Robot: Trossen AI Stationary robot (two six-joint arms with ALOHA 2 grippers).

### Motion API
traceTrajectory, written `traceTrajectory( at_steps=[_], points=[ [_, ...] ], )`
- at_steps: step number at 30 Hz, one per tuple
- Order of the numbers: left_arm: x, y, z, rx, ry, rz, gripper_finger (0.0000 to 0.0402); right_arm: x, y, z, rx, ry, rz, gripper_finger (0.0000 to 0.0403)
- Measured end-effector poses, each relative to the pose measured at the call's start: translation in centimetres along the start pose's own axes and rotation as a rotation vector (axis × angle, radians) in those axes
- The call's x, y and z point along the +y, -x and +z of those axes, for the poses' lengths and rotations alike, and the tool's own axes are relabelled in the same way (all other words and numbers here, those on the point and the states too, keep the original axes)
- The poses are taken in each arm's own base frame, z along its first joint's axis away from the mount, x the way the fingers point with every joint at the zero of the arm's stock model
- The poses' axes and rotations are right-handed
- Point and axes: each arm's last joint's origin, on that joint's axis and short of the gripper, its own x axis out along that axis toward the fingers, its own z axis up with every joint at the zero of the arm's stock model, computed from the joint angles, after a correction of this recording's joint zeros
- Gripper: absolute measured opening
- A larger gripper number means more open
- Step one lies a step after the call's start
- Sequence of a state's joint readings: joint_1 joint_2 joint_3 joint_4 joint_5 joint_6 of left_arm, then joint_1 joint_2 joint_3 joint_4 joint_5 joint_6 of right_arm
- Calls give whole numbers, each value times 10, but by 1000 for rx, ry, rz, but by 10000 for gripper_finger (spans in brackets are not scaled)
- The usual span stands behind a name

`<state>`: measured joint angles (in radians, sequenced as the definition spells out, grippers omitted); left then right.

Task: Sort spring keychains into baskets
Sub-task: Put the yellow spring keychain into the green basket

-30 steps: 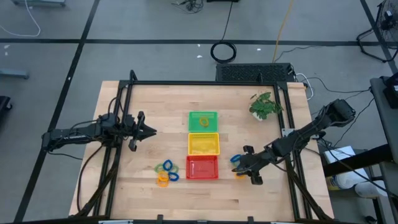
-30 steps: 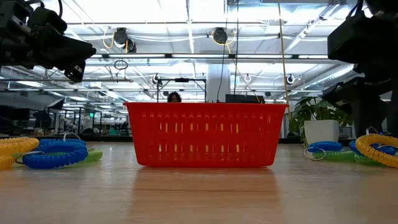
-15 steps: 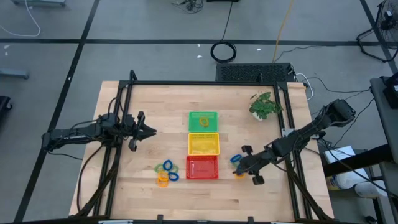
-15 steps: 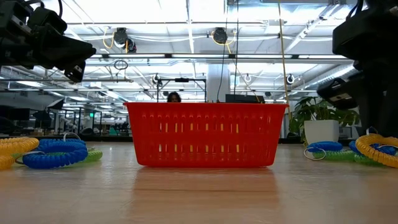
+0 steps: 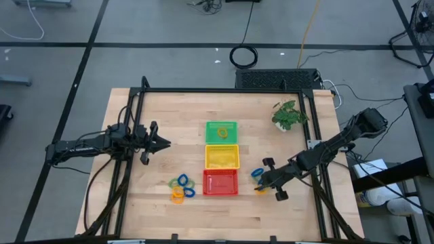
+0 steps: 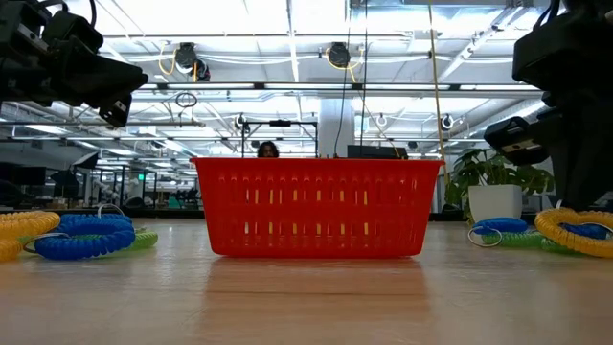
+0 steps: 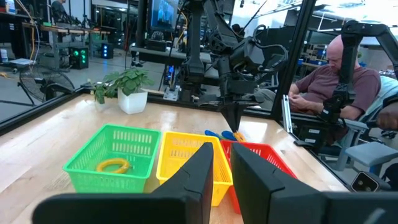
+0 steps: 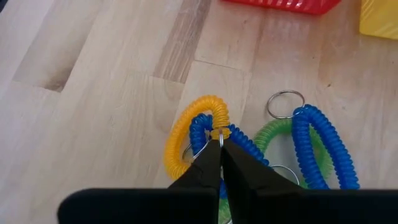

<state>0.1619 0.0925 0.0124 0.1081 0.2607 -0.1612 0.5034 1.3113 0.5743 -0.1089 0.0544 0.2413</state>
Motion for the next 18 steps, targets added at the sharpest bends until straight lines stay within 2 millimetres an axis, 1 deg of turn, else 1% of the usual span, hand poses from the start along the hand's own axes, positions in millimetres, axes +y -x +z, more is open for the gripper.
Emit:
traceTrajectory(
  at_steps=[12,18],
  points=[
    [0,0,0,0,0,0,60,1,0,3,-27,-2,10,0],
    [0,0,0,0,0,0,61,1,10,8,-81,-6,23,0]
  ],
)
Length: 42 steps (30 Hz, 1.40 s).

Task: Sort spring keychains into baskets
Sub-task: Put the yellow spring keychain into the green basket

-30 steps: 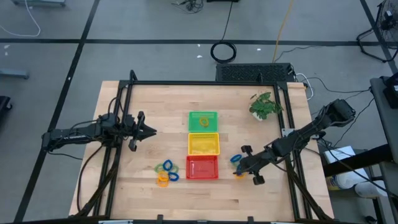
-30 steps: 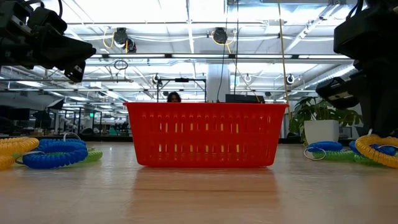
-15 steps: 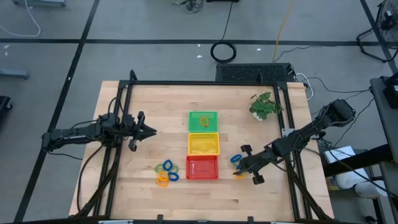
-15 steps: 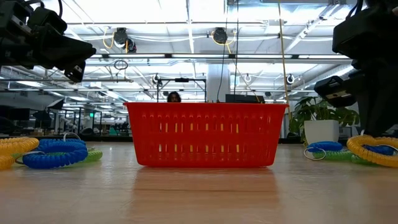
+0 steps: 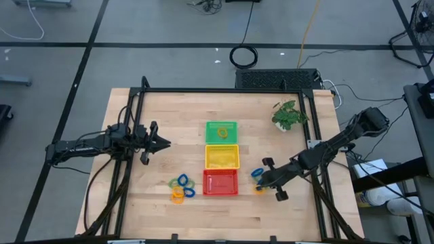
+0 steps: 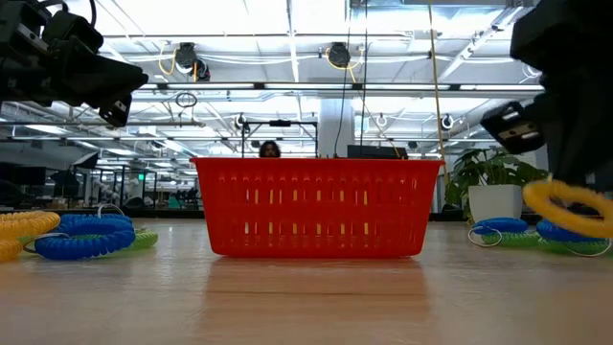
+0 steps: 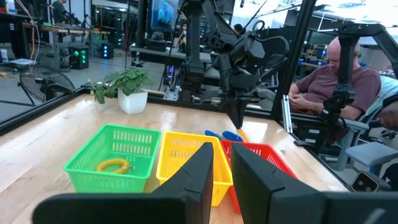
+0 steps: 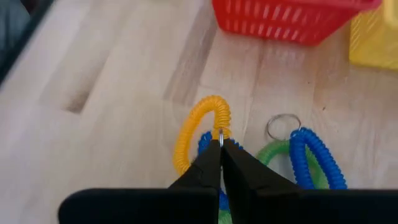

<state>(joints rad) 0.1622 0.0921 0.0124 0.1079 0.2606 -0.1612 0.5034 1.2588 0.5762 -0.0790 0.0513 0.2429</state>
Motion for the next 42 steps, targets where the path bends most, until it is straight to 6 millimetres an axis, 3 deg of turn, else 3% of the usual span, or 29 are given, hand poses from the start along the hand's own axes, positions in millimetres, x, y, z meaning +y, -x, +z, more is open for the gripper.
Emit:
traceTrajectory(
  at_steps=[16,30,42],
  points=[
    [0,0,0,0,0,0,60,-2,44,17,-236,39,-61,0],
    [0,0,0,0,0,0,60,-2,45,17,-245,48,-67,0],
    [0,0,0,0,0,0,60,-27,48,29,-328,34,-204,0]
  ],
)
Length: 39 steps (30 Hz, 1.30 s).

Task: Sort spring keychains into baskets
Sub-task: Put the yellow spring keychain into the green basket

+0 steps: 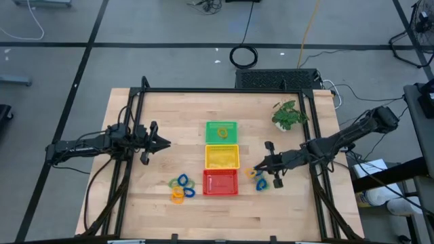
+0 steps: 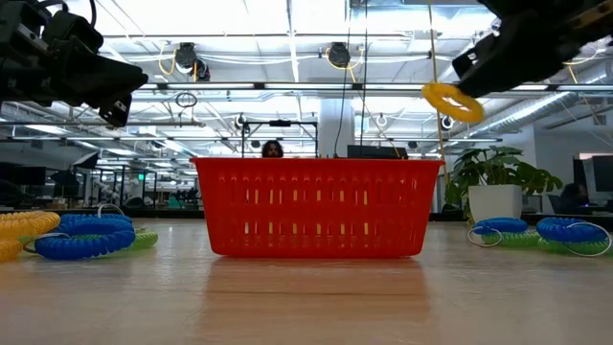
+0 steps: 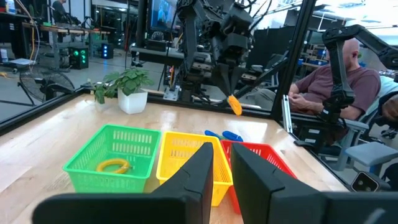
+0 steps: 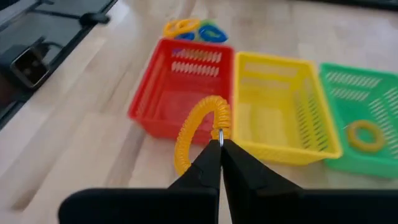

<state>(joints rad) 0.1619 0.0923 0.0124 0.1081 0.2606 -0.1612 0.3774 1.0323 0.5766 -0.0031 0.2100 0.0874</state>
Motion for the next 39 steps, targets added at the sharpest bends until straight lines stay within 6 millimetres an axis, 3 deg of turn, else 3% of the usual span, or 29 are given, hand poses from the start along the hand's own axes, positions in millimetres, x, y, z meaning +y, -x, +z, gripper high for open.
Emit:
traceTrajectory(
  at_steps=[25,39],
  points=[
    [0,0,0,0,0,0,60,-94,1,0,6,-38,-387,0],
    [0,0,0,0,0,0,60,-118,7,-4,26,-76,-488,0]
  ],
)
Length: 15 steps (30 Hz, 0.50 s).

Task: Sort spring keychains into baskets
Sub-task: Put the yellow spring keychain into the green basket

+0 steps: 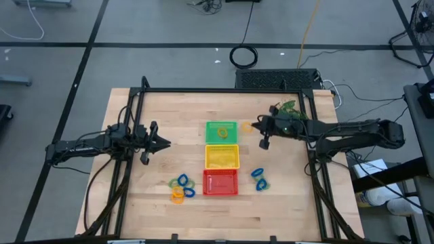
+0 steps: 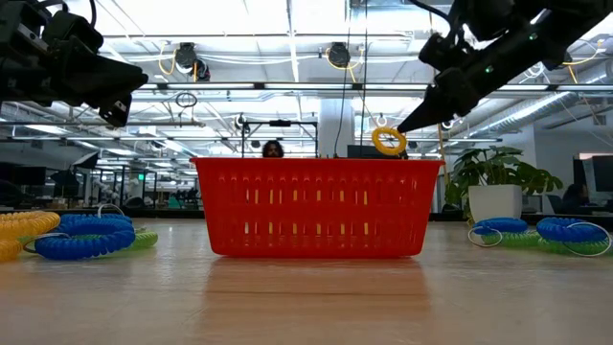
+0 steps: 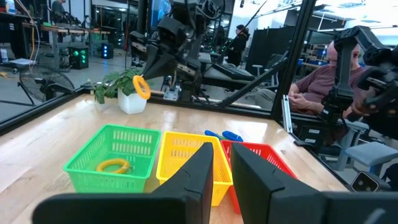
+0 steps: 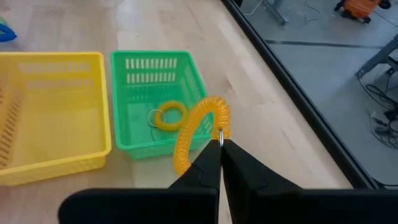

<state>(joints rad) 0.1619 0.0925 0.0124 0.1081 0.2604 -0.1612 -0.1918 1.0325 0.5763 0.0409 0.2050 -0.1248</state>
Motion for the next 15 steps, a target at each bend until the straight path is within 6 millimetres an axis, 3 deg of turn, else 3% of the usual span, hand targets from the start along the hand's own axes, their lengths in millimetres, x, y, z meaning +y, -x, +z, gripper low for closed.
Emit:
traceTrajectory(
  at_steps=[15],
  points=[
    [0,0,0,0,0,0,60,-1,0,0,2,-9,-4,0]
  ],
)
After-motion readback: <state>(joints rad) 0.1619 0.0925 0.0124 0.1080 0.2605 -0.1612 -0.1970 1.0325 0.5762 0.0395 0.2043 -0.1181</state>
